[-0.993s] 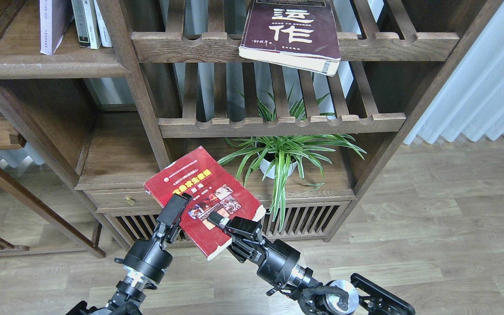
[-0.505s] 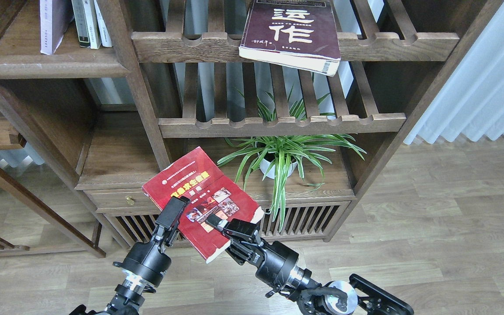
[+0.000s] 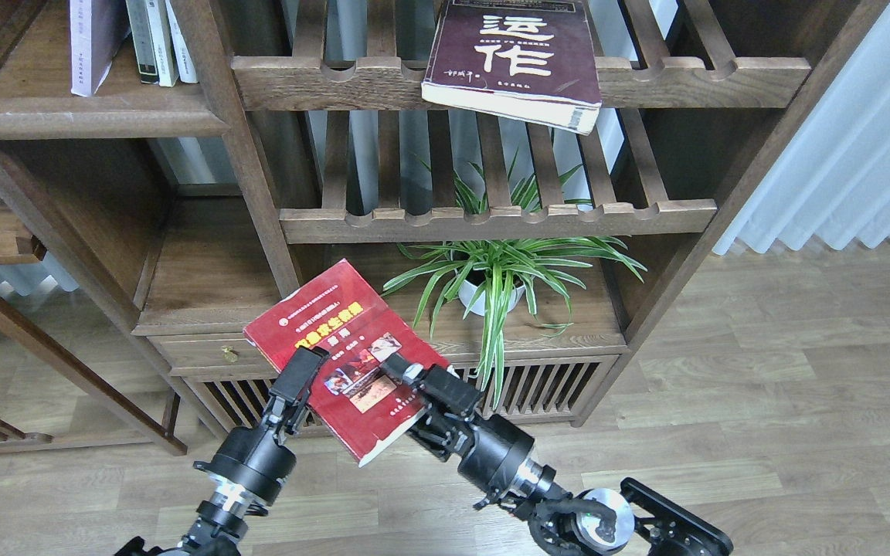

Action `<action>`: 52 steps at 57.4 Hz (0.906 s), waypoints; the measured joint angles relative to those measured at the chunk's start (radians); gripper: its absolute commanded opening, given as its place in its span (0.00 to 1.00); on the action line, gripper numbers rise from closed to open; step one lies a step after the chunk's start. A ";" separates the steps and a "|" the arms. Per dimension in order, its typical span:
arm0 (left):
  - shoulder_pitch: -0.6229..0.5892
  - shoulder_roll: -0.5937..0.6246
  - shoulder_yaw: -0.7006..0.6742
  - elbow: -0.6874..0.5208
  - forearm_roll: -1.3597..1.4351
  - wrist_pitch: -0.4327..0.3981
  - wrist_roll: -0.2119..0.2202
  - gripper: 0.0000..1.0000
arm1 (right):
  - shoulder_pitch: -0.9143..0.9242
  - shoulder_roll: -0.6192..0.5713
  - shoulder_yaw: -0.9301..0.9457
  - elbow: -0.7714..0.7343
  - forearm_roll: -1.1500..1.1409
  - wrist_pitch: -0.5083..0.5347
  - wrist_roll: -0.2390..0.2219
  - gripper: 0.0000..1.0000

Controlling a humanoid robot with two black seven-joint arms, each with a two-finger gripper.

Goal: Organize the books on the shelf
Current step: 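Lift the red book with the left gripper up and away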

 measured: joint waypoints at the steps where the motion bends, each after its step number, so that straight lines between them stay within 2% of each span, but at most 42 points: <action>1: 0.000 0.005 -0.001 -0.001 0.004 0.000 0.000 0.04 | 0.000 0.000 0.008 -0.002 0.000 0.000 0.004 0.95; 7: -0.014 0.059 -0.006 -0.016 0.035 0.000 0.002 0.04 | 0.001 0.000 0.063 -0.006 0.002 0.000 0.024 0.95; 19: -0.098 0.162 -0.006 -0.043 0.049 0.000 0.006 0.03 | 0.010 0.000 0.087 -0.012 0.001 0.000 0.031 0.95; 29: -0.180 0.227 -0.004 -0.081 0.055 -0.001 0.043 0.03 | 0.017 0.000 0.087 -0.021 -0.003 0.000 0.033 0.95; 37: -0.241 0.266 -0.004 -0.086 0.056 -0.001 0.056 0.03 | 0.021 0.000 0.086 -0.023 -0.011 0.000 0.033 0.95; 52: -0.288 0.318 -0.023 -0.086 0.082 -0.001 0.096 0.02 | 0.023 0.000 0.087 -0.028 -0.023 0.000 0.033 0.95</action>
